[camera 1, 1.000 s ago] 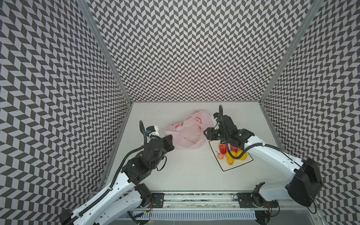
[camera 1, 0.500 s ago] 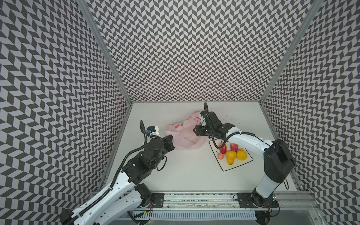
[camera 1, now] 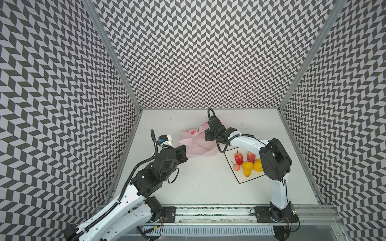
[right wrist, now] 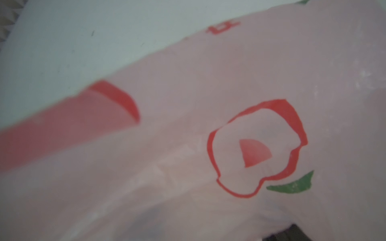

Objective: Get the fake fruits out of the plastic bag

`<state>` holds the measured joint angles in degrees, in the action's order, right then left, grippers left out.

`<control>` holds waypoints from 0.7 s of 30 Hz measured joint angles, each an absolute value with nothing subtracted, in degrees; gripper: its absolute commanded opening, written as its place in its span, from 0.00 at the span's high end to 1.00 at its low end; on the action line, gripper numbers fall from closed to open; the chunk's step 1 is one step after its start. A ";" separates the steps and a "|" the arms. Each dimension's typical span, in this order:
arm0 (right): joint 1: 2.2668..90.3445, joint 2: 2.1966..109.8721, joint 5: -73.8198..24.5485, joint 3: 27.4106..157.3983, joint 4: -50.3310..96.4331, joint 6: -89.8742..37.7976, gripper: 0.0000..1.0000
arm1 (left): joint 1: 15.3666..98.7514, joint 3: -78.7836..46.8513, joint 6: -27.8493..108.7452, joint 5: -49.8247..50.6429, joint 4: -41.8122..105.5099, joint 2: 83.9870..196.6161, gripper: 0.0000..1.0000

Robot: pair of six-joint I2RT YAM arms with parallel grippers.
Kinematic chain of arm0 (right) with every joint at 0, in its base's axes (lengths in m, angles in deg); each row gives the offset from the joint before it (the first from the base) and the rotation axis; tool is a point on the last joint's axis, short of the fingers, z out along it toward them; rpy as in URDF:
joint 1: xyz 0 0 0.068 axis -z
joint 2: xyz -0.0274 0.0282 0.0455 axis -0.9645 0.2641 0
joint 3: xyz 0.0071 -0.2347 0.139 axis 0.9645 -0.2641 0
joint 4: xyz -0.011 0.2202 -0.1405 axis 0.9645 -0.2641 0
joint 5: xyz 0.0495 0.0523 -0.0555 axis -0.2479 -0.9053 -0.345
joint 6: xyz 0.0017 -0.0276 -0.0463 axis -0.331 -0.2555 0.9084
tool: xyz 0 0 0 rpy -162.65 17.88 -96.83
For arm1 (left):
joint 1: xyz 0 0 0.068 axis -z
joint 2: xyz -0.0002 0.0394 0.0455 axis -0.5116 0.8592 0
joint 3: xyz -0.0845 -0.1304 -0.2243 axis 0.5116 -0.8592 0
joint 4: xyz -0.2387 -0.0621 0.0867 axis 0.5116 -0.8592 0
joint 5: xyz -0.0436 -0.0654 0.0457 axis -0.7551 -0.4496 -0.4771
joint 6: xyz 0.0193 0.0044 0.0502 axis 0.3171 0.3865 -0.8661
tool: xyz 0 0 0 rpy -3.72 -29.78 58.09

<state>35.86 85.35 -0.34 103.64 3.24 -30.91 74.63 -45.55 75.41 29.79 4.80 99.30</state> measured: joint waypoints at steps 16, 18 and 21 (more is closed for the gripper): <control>35.86 94.99 16.73 109.10 1.56 -33.09 0.26 | 74.63 -45.92 75.39 29.70 1.28 95.52 1.00; 35.88 95.23 17.03 109.15 1.40 -32.76 0.36 | 74.63 -45.99 75.54 29.75 0.87 95.20 1.00; 35.95 95.91 17.05 109.37 1.27 -31.89 0.53 | 74.63 -46.06 75.61 29.83 0.52 95.13 1.00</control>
<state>35.95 95.91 17.05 109.37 1.27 -31.89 74.63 -46.06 75.61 29.83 0.52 95.13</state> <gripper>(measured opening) 0.540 0.047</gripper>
